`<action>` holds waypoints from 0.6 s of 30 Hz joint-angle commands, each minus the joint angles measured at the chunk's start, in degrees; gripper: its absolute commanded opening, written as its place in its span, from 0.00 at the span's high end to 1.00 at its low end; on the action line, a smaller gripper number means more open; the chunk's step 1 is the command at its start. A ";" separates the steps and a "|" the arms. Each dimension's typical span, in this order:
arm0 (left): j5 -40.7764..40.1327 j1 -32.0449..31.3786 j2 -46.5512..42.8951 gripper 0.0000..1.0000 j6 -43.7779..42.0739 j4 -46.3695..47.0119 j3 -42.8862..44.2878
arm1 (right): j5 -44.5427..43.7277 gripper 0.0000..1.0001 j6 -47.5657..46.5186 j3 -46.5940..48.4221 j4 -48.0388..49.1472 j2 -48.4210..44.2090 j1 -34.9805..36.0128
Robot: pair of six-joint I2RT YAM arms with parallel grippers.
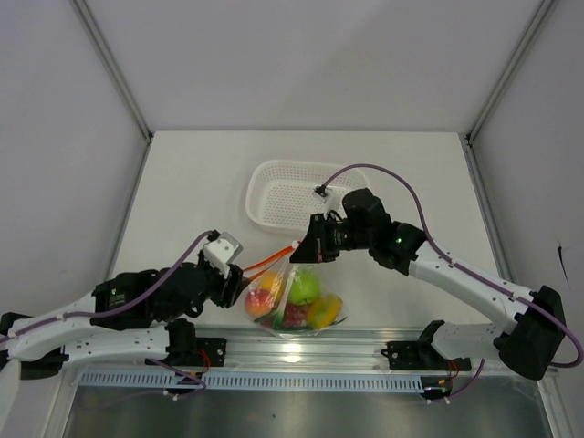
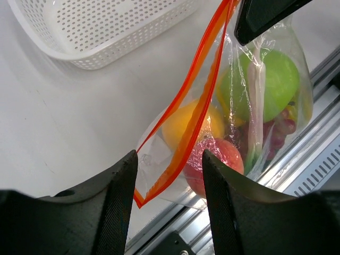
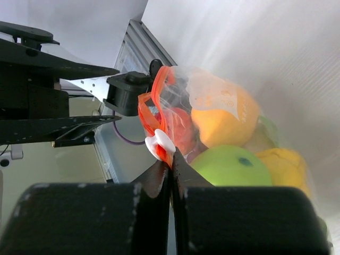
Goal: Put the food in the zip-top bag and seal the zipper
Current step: Zip the zipper food storage bag at the center of the board.
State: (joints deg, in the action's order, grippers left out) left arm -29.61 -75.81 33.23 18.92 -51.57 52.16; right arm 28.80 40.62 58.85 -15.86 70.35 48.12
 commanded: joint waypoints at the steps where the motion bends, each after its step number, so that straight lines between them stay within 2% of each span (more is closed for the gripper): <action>1: -1.77 -1.00 2.97 0.45 -1.34 2.44 -0.83 | 0.21 1.00 1.74 0.39 2.41 -3.11 -0.39; 7: -7.47 -5.40 7.37 0.47 -1.52 3.50 -0.75 | 0.21 1.00 2.01 0.04 2.58 -3.72 -0.66; 14: -9.67 -7.33 10.18 0.50 0.15 2.53 -1.71 | 1.00 1.00 2.71 -0.31 3.55 -3.81 -1.01; 17: -11.61 -7.33 12.81 0.52 1.99 0.69 -1.37 | 1.61 1.00 3.23 -0.58 4.17 -4.34 -1.01; 18: -12.05 -7.33 13.78 0.56 2.52 -0.01 -1.01 | 1.70 1.00 3.32 -0.58 4.25 -4.60 -1.01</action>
State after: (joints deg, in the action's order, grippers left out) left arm -38.04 -82.76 44.88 19.42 -50.52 50.76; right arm 29.17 42.35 57.95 -15.90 68.45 47.44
